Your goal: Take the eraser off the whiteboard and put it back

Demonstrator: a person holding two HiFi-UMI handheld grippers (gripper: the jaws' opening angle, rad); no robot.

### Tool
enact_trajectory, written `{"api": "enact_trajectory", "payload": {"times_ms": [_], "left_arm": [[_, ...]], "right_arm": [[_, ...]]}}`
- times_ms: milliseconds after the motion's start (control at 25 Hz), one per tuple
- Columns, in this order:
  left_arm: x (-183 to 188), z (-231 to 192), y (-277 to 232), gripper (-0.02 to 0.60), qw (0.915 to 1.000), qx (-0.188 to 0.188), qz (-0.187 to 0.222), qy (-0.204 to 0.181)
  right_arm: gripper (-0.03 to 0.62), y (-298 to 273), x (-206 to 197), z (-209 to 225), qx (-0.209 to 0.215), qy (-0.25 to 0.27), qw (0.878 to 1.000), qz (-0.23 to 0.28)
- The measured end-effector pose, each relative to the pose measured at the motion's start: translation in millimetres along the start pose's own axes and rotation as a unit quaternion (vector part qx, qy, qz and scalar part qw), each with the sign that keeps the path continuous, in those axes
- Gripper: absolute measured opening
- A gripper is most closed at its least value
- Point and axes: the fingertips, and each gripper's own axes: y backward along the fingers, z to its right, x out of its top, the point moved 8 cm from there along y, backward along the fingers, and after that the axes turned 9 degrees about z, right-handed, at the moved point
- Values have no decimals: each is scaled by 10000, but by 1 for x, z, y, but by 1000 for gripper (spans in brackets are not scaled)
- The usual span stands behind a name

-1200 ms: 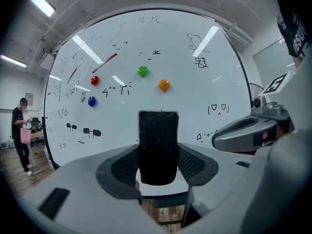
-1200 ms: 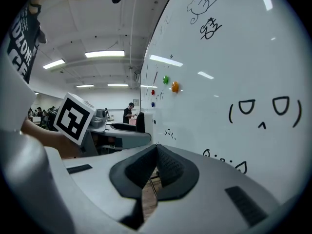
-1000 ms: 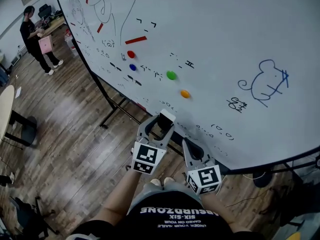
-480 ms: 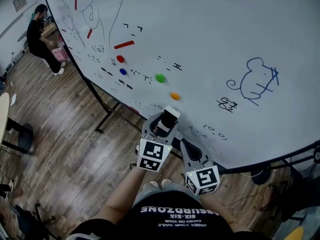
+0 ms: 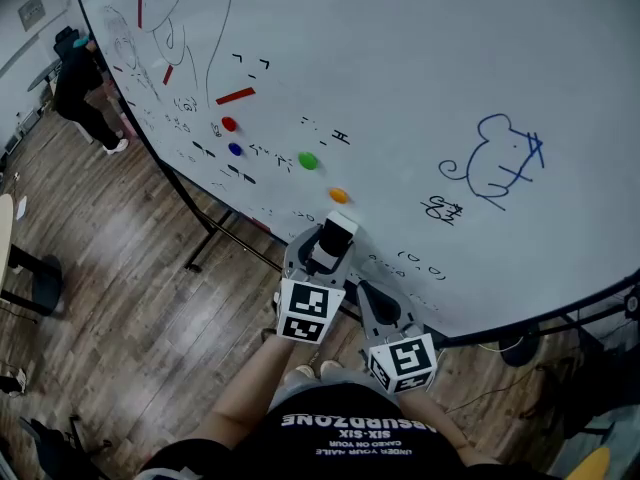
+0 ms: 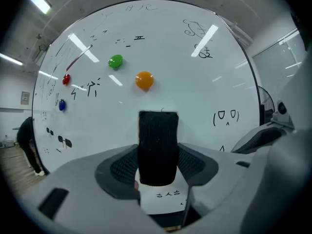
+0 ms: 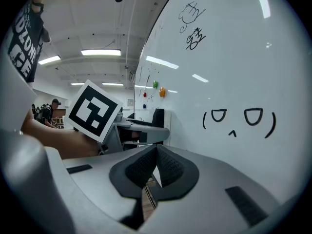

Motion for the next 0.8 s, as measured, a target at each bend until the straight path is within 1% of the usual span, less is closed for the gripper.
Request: {"api": "enact_trajectory", "payload": {"times_ms": [480,800], "left_arm": [[2,0,2,242,9997,-200,-104,64],[2,1,20,242,9997,-172,-131,97]], "right_arm": [[-3,3,0,-6,46,-3,10000,32],[-3,4,1,-9,141,-23,9998,112]]}}
